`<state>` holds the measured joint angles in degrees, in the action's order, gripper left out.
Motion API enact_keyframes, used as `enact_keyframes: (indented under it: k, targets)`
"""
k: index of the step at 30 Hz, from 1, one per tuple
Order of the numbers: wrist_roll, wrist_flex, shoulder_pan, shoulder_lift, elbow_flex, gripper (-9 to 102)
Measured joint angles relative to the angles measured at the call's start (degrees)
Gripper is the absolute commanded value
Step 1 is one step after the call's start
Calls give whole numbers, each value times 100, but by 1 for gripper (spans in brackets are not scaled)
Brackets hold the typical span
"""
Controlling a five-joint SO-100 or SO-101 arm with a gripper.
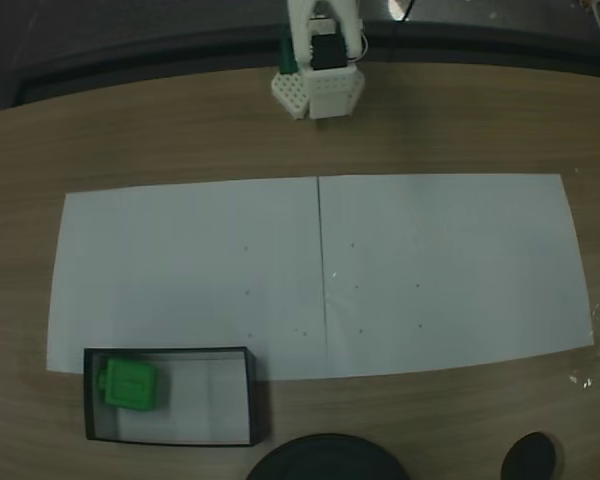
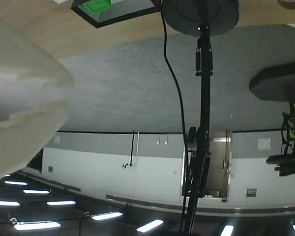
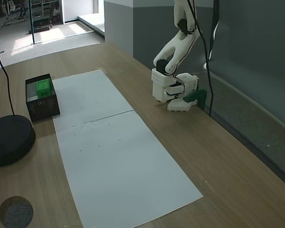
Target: Grab a green square and put it in the box.
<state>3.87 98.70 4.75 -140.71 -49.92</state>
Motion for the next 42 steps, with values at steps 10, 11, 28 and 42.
enact_keyframes:
  k: [10,11,28,42]
  targets:
    - [-246,-202,-703,-3217,-3472,0]
    - [-422,-281,-738,-3542,-3841,0]
    - [-923,-3243,-1459,-5730,-9018,1]
    - [-826,-4386,-1485,-5722,-12349,0]
